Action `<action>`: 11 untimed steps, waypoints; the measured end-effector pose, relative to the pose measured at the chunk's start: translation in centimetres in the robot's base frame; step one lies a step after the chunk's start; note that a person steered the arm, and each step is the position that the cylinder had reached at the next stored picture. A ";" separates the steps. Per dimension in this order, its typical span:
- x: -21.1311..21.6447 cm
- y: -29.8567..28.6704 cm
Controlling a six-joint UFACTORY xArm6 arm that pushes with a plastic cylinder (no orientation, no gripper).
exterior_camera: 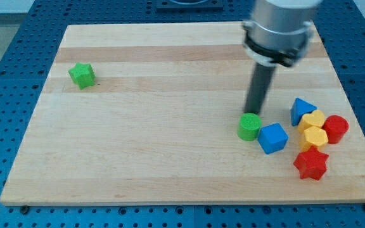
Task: Push the green star to the top of green circle
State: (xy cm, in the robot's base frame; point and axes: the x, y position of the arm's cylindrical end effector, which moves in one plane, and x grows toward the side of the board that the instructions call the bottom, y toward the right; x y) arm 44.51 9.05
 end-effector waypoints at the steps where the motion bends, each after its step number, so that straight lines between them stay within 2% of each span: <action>1: -4.9 -8.2; 3: -15.8 -26.5; 4: -11.4 -32.7; 6: -3.2 -30.8; 8: 3.6 -34.7; 9: 3.7 -29.8; 11: -0.4 -22.9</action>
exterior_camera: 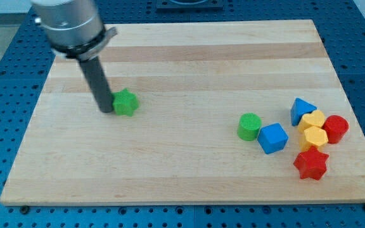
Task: Push the green star to the top of green circle
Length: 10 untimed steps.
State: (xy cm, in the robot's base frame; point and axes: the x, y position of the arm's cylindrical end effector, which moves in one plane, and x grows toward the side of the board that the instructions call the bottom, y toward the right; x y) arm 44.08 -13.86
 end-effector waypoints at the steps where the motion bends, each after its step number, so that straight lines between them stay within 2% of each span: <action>1: -0.8 6.1; 2: -2.8 11.8; 3: -3.8 15.2; 6: -5.4 21.8; 8: 1.0 22.2; 10: 2.2 23.0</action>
